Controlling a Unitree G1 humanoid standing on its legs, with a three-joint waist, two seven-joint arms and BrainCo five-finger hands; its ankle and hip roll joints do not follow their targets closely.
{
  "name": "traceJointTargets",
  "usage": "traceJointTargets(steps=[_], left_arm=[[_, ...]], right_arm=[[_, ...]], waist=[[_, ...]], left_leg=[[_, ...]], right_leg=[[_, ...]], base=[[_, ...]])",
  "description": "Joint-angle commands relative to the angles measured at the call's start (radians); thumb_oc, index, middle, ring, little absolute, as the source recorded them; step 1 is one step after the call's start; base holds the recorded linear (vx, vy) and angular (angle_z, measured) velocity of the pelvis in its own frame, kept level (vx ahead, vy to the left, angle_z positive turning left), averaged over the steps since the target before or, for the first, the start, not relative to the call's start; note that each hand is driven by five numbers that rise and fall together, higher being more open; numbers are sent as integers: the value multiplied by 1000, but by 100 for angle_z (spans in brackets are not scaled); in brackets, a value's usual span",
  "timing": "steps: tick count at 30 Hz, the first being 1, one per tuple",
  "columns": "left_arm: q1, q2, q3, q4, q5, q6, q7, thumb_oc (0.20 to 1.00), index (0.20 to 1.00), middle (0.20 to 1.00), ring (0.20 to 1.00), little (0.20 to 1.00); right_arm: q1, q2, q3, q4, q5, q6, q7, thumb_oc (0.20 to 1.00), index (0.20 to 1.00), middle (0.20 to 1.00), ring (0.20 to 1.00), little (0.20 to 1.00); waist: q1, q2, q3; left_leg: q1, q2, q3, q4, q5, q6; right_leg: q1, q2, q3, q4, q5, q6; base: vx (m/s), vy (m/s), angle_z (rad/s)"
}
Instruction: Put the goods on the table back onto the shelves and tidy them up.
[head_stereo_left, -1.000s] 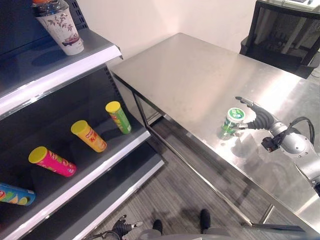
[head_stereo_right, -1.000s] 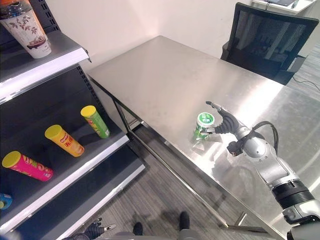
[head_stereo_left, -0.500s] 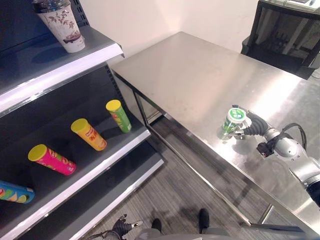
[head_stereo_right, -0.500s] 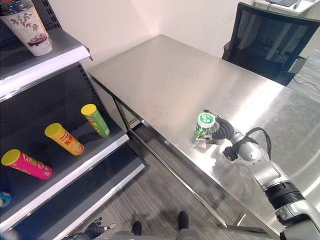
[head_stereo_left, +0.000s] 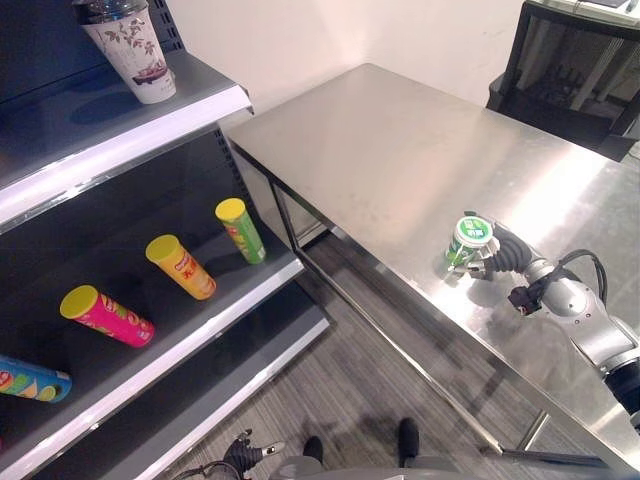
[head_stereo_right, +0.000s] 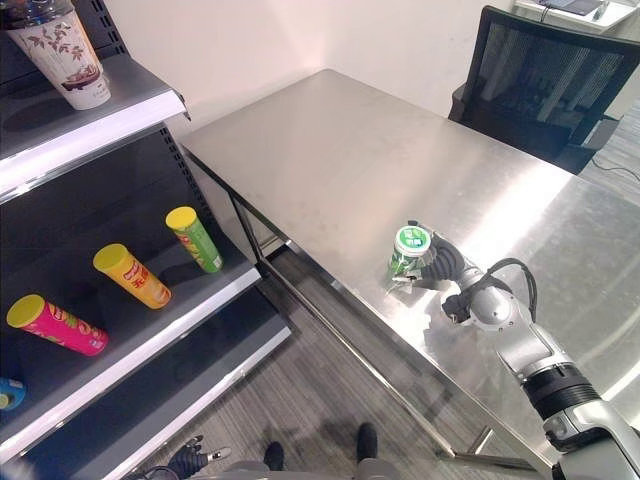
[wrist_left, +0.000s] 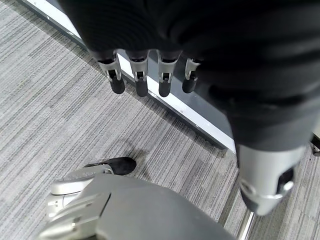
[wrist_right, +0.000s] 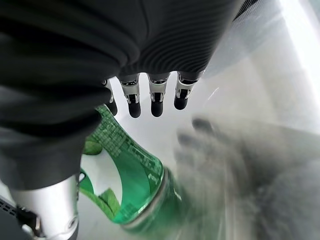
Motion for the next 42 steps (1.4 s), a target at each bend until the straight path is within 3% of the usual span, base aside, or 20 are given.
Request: traceJointTargets(steps=[1,15,16,17,18,31,42], left_arm=[[-43,36,-7,35,3,-5,22,1000,1000,1000,1000,1000],[-42,35,-5,39,-1,-4,25,1000,1000,1000,1000,1000],[-42,35,-5,39,-1,-4,25,1000,1000,1000,1000,1000],[-43,35,-7,40,-2,-3,25,1000,1000,1000,1000,1000],[-44,34,-7,41,-3,-3,25,1000,1000,1000,1000,1000],[-50,36,0,51,-6,-1,31,1000,1000,1000,1000,1000],[-48,45,30,40,-8,-2,37,1000,1000,1000,1000,1000]], right_arm=[[-89,20,-11,10,-11,-29,-46,1000,1000,1000,1000,1000],[-116,37,-6,1,6,-36,-58,1000,1000,1000,1000,1000],[-117,37,-5,1,6,-36,-59,890,890,890,890,890],[-120,37,-1,5,9,-35,-57,225,225,225,225,225],[-124,40,5,11,11,-35,-55,200,200,200,200,200],[-129,22,3,-10,-7,-37,-69,200,200,200,200,200],[-118,-23,-141,-254,50,-89,-112,200,200,200,200,200]], waist=[[38,-20,-32],[45,-22,-34],[45,-22,-34],[46,-22,-34],[48,-23,-33],[51,-30,-36],[48,-27,-44]], left_leg=[[10,26,91,21,-18,-60],[13,28,95,19,-18,-61],[13,28,95,19,-18,-61],[13,28,95,18,-17,-61],[13,28,94,19,-17,-61],[17,29,92,19,-20,-61],[17,37,86,25,-18,-70]], right_leg=[[22,-44,18,146,-188,80],[28,-44,11,141,-189,80],[28,-44,11,141,-189,80],[29,-45,10,141,-188,80],[30,-45,8,141,-188,80],[33,-43,10,141,-191,80],[37,-38,10,155,-206,76]], base=[[0,0,0],[0,0,0],[0,0,0],[0,0,0],[0,0,0],[0,0,0],[-17,-30,0]])
